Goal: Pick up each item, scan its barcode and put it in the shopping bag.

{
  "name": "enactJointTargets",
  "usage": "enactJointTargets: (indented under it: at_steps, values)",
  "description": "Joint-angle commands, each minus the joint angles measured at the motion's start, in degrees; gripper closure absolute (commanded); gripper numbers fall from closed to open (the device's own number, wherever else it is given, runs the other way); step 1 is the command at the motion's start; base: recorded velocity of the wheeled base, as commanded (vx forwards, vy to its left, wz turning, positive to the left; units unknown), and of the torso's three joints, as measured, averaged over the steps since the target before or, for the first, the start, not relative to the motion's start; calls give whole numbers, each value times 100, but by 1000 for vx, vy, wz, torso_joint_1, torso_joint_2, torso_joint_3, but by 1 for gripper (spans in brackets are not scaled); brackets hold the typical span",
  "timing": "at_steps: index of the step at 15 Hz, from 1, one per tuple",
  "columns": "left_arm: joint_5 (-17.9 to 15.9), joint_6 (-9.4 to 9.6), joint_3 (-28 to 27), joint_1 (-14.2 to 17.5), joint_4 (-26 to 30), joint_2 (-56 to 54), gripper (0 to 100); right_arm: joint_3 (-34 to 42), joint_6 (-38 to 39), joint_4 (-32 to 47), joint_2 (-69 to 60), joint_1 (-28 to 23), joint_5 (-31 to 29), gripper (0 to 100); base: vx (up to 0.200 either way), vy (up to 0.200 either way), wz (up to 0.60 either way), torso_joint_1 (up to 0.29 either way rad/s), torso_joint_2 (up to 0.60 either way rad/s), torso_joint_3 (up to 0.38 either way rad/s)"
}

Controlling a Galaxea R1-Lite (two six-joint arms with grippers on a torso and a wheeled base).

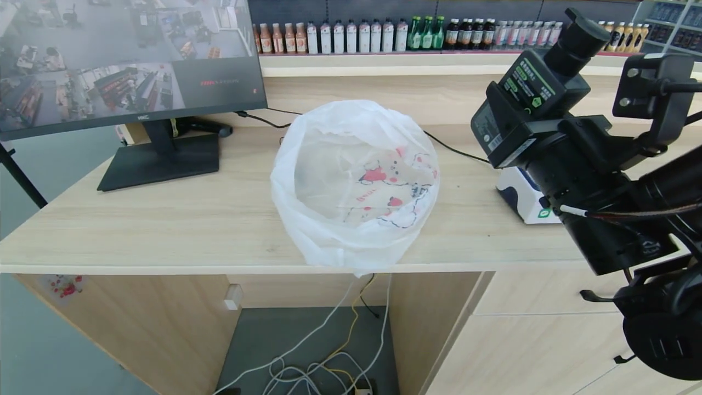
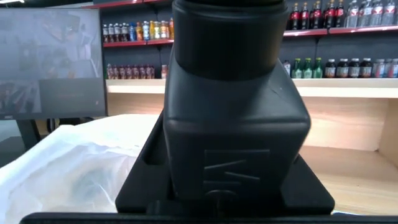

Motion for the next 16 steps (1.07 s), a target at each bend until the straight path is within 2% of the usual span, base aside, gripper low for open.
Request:
enactJointTargets:
  at_steps: [1,11,16]
  values:
    - [0,13,0,-1,0,-2,0,9,-4,-6,0,4,1,100,0,200,0,2,12,7]
    - [0,13,0,-1,0,-2,0,167,-57,-6,9,39,1,100,0,0,0,0,0,0]
    - [0,13,0,-1,0,-2,0,483,-101,-6,-43,373,10,100,0,0,0,0,0,0]
